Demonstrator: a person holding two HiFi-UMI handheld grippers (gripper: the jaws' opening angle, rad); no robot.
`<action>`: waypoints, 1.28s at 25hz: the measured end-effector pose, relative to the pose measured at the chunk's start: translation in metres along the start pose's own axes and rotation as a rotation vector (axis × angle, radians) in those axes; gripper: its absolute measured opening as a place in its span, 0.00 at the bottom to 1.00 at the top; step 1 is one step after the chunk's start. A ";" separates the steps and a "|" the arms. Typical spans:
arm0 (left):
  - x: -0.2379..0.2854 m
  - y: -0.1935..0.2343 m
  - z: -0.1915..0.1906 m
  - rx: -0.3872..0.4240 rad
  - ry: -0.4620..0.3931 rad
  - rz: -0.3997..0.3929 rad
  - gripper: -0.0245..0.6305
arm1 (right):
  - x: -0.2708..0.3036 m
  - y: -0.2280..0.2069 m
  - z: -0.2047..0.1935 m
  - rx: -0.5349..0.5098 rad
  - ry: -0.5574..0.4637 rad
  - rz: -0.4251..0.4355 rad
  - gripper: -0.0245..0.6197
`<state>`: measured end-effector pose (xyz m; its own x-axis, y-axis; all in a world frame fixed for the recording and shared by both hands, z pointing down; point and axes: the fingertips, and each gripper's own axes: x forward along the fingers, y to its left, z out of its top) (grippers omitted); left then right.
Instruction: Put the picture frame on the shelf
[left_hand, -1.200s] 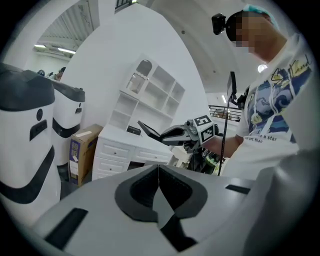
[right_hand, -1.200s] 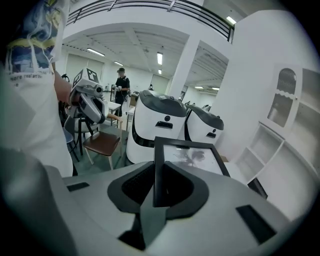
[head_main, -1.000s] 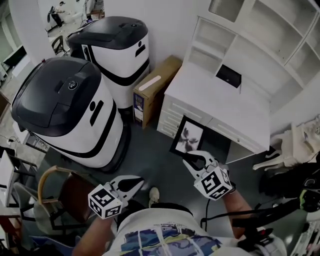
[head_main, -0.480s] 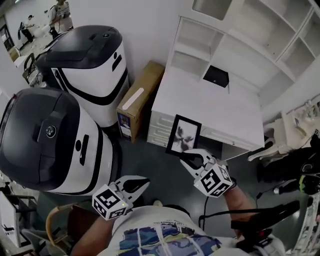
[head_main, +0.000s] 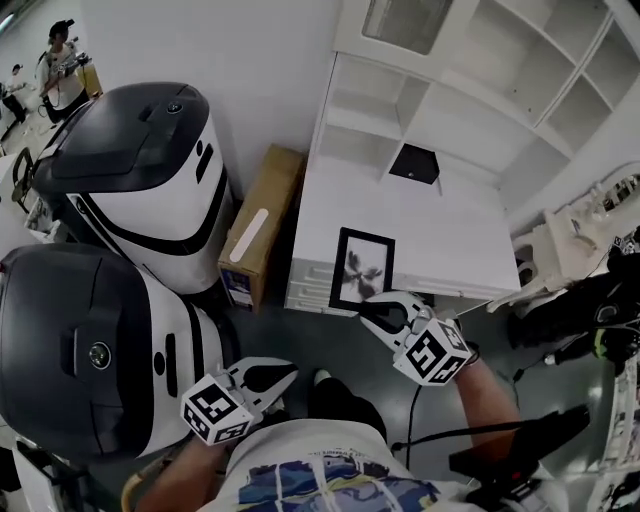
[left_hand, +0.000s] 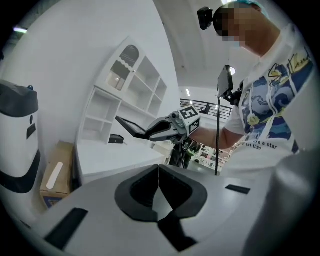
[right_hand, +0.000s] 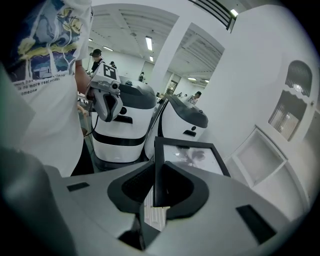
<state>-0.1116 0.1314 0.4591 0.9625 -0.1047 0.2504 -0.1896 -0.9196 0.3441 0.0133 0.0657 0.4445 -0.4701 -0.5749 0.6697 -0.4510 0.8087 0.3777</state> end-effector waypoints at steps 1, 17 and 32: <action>0.002 0.007 0.002 -0.006 -0.003 -0.001 0.06 | 0.003 -0.011 0.000 -0.007 0.000 -0.002 0.17; 0.090 0.146 0.086 -0.007 -0.014 0.153 0.06 | 0.064 -0.252 -0.051 -0.090 -0.049 0.000 0.17; 0.152 0.211 0.132 -0.034 -0.032 0.293 0.06 | 0.142 -0.410 -0.098 -0.102 -0.043 0.059 0.17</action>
<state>0.0202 -0.1284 0.4507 0.8711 -0.3764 0.3156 -0.4665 -0.8350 0.2917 0.2058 -0.3353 0.4468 -0.5265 -0.5288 0.6657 -0.3431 0.8486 0.4027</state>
